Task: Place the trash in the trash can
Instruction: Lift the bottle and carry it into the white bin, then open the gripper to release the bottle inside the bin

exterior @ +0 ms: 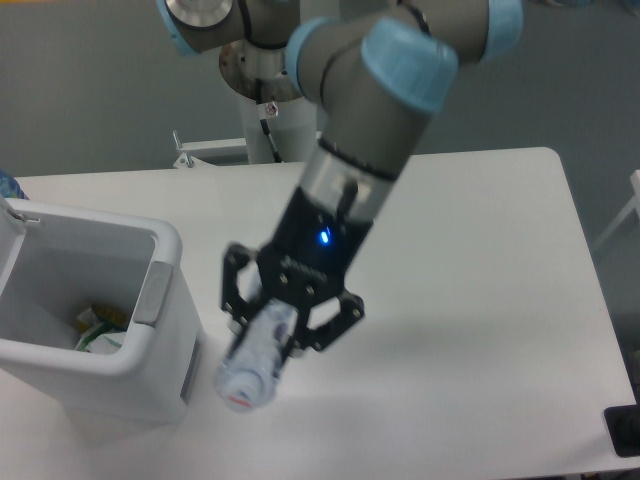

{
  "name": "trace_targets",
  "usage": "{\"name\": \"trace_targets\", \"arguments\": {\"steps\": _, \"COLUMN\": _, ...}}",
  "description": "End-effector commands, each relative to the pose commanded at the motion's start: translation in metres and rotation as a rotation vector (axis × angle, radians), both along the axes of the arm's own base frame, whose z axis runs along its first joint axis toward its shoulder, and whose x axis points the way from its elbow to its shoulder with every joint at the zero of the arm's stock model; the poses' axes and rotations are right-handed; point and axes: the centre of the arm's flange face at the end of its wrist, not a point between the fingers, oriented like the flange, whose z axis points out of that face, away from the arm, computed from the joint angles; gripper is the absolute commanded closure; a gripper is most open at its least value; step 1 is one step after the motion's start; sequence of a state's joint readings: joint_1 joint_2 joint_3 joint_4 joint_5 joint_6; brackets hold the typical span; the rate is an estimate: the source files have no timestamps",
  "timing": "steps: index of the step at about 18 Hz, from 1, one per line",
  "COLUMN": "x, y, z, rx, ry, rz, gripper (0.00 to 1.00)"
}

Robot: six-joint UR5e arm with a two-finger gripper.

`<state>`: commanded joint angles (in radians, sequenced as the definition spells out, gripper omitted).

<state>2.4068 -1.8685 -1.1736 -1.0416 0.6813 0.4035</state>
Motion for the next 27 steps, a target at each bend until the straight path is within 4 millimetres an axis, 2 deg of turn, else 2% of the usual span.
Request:
{"name": "trace_targets", "arguments": {"steps": 3, "x": 0.016, "y": 0.003, "z": 0.015, "rx": 0.051, "ry": 0.002, "rz": -0.007, "gripper": 0.79}}
{"name": "trace_targets", "arguments": {"steps": 5, "x": 0.040, "y": 0.014, "z": 0.017, "rx": 0.061, "ry": -0.005, "rz": -0.034, "gripper": 0.79}}
{"name": "trace_targets", "arguments": {"steps": 7, "x": 0.062, "y": 0.026, "z": 0.010, "rx": 0.050, "ry": -0.018, "rz": -0.069, "gripper": 0.79}}
{"name": "trace_targets", "arguments": {"steps": 10, "x": 0.094, "y": 0.042, "z": -0.011, "rx": 0.027, "ry": -0.041, "rz": -0.125, "gripper": 0.78}}
{"name": "trace_targets", "arguments": {"steps": 14, "x": 0.123, "y": 0.054, "z": -0.038, "rx": 0.008, "ry": -0.051, "rz": -0.175, "gripper": 0.73}}
{"name": "trace_targets", "arguments": {"steps": 15, "x": 0.124, "y": 0.054, "z": -0.041, "rx": 0.010, "ry": -0.049, "rz": -0.177, "gripper": 0.72}}
{"name": "trace_targets", "arguments": {"steps": 17, "x": 0.127, "y": 0.056, "z": -0.047, "rx": 0.005, "ry": -0.051, "rz": -0.183, "gripper": 0.64}}
{"name": "trace_targets", "arguments": {"steps": 18, "x": 0.128, "y": 0.057, "z": -0.050, "rx": 0.005, "ry": -0.050, "rz": -0.185, "gripper": 0.56}}
{"name": "trace_targets", "arguments": {"steps": 20, "x": 0.126, "y": 0.058, "z": -0.056, "rx": 0.004, "ry": -0.048, "rz": -0.187, "gripper": 0.32}}
{"name": "trace_targets", "arguments": {"steps": 21, "x": 0.126, "y": 0.058, "z": -0.059, "rx": 0.004, "ry": -0.044, "rz": -0.190, "gripper": 0.16}}
{"name": "trace_targets", "arguments": {"steps": 22, "x": 0.127, "y": 0.058, "z": -0.062, "rx": 0.003, "ry": -0.040, "rz": -0.195, "gripper": 0.04}}
{"name": "trace_targets", "arguments": {"steps": 27, "x": 0.125, "y": 0.058, "z": -0.065, "rx": -0.001, "ry": -0.036, "rz": -0.195, "gripper": 0.00}}
